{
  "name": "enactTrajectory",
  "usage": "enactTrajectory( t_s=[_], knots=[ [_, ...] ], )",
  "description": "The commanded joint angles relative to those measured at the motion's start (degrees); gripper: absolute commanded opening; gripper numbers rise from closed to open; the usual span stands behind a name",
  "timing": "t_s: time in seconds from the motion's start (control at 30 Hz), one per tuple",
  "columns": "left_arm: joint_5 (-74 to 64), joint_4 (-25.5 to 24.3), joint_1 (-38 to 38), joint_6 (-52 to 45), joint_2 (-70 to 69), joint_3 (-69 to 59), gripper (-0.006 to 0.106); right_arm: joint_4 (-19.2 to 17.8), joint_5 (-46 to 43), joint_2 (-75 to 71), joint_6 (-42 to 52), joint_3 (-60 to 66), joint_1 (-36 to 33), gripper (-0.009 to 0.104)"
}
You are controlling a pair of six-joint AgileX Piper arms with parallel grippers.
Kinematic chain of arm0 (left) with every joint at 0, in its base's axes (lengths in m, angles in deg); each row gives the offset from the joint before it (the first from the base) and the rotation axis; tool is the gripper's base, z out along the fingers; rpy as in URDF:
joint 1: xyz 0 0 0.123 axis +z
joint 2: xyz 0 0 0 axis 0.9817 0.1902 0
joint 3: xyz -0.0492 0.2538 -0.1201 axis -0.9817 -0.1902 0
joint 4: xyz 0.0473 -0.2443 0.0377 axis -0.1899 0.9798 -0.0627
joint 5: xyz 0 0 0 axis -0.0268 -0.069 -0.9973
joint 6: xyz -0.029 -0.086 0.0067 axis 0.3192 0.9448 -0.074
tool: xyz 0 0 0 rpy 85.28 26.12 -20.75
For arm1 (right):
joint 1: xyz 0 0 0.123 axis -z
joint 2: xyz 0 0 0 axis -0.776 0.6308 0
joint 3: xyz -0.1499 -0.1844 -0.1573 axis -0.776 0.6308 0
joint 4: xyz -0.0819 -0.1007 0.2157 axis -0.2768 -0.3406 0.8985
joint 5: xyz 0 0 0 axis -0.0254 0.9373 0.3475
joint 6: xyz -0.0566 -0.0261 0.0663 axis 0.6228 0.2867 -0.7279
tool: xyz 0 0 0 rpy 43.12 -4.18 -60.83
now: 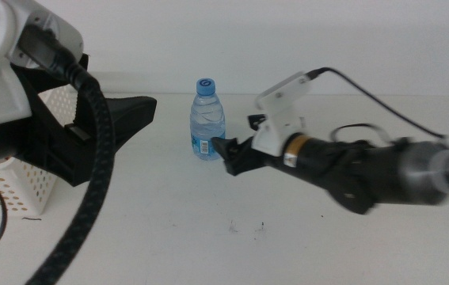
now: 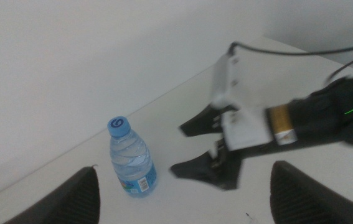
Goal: Use arms to grab the bottles and put them into the dustbin to the left of the table.
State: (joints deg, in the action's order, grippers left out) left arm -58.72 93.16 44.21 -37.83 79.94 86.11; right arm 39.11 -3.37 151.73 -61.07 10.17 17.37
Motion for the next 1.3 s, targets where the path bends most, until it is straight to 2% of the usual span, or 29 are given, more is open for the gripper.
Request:
enactTrajectory(
  t_s=[0.0, 0.1, 0.17, 0.27, 0.3, 0.37, 0.47, 0.53, 0.6, 1.1, 1.27],
  knots=[
    [0.9, 0.0, -0.1, 0.0, -0.1, 0.1, 0.094, -2.0, 4.2, -7.3, -4.4, 3.8, -0.1, 0.087],
    [0.9, 0.0, -0.1, 0.0, -0.1, 0.1, 0.094, -4.8, 19.5, -16.7, -13.3, 3.9, -0.1, 0.087],
    [0.9, 0.0, -0.1, 0.0, -0.1, 0.1, 0.094, -6.4, 25.8, -22.8, -13.3, 3.5, -0.1, 0.087],
    [0.9, 0.0, -0.1, 0.0, -0.1, 0.1, 0.094, -5.9, 36.2, -32.3, -13.3, 0.2, -0.1, 0.087],
    [0.9, 0.0, -0.1, 0.0, -0.1, 0.1, 0.094, -4.9, 40.2, -35.0, -12.9, -1.5, -0.1, 0.087],
    [0.9, 0.0, -0.1, 0.0, -0.1, 0.1, 0.094, -0.5, 47.7, -38.9, -8.8, -5.1, -0.1, 0.087],
    [1.0, 0.0, -0.1, 0.0, -0.1, 0.1, 0.094, 9.1, 59.1, -43.0, 1.1, -10.8, -0.1, 0.087],
    [1.0, 0.0, -0.1, 0.0, -0.1, 0.1, 0.094, 13.2, 63.7, -44.2, 5.3, -13.1, -0.1, 0.087],
    [1.0, 0.0, -0.1, 0.0, -0.1, 0.1, 0.094, 15.0, 65.6, -44.5, 6.1, -14.0, -0.1, 0.087],
    [1.3, 0.0, -0.1, 0.0, -0.1, 0.1, 0.094, 15.0, 64.8, -44.4, 6.0, -14.1, -0.1, 0.087],
    [4.4, -3.6, 0.3, 1.0, -0.1, -0.1, 0.094, 15.0, 64.9, -44.4, 6.0, -14.1, -0.1, 0.087]
  ],
)
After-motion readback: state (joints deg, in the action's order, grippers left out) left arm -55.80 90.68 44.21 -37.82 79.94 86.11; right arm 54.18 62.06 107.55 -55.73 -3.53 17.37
